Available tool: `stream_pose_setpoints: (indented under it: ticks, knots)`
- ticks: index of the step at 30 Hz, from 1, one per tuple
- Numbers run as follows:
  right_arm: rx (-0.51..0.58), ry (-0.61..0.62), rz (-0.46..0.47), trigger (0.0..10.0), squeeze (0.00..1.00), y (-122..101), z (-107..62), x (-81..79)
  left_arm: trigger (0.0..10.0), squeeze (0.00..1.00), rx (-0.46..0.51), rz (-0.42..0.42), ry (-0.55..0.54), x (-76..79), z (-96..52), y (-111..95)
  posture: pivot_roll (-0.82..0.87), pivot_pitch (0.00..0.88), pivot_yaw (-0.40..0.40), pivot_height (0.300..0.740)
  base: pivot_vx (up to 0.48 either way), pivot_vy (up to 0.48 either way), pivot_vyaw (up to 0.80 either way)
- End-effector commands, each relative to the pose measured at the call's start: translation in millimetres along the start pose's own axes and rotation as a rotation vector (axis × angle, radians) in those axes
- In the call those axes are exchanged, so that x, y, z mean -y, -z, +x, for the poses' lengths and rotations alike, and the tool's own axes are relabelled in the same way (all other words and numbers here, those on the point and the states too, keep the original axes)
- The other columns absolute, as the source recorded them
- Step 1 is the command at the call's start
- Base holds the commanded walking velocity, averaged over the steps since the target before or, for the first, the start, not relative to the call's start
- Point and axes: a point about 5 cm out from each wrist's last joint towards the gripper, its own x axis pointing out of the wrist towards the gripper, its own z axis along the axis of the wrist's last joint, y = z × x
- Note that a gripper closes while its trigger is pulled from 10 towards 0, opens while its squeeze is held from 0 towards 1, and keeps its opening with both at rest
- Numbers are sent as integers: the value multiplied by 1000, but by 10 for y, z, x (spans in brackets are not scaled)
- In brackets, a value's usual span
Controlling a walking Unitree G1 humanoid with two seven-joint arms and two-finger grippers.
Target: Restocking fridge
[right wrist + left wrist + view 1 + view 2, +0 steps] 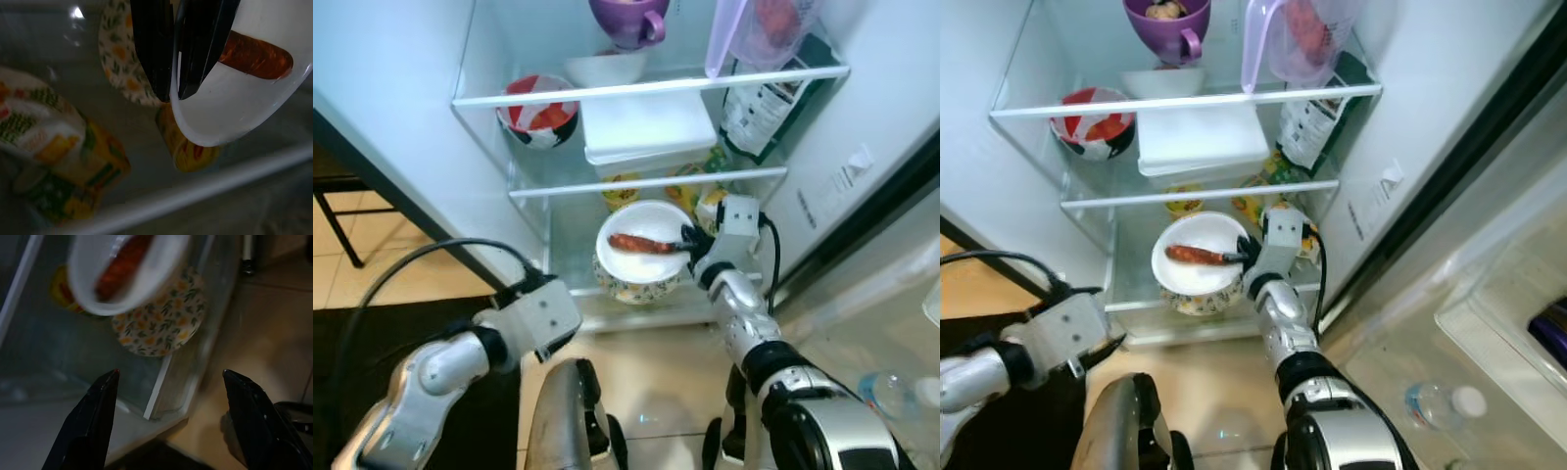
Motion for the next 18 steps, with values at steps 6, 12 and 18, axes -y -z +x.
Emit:
stream_pose_setpoints:
  ticks: [6, 12, 18]
  knots:
    - [-51, -68, 42, 10000, 0, 203, -77, -169, 10000, 0, 19, 93, 101, 51, 121, 9, 100, 336, 23, 580, 0, 0, 0]
    - [-68, -148, 43, 10000, 0, 264, -125, -302, 10000, 0, 51, 178, 126, 47, 207, 1, 97, 332, 26, 580, 0, 0, 0]
    - [-76, -194, 69, 10000, 0, 270, -145, -391, 10000, 0, 72, 282, 141, 62, 316, 57, 95, 332, 27, 580, 0, 0, 0]
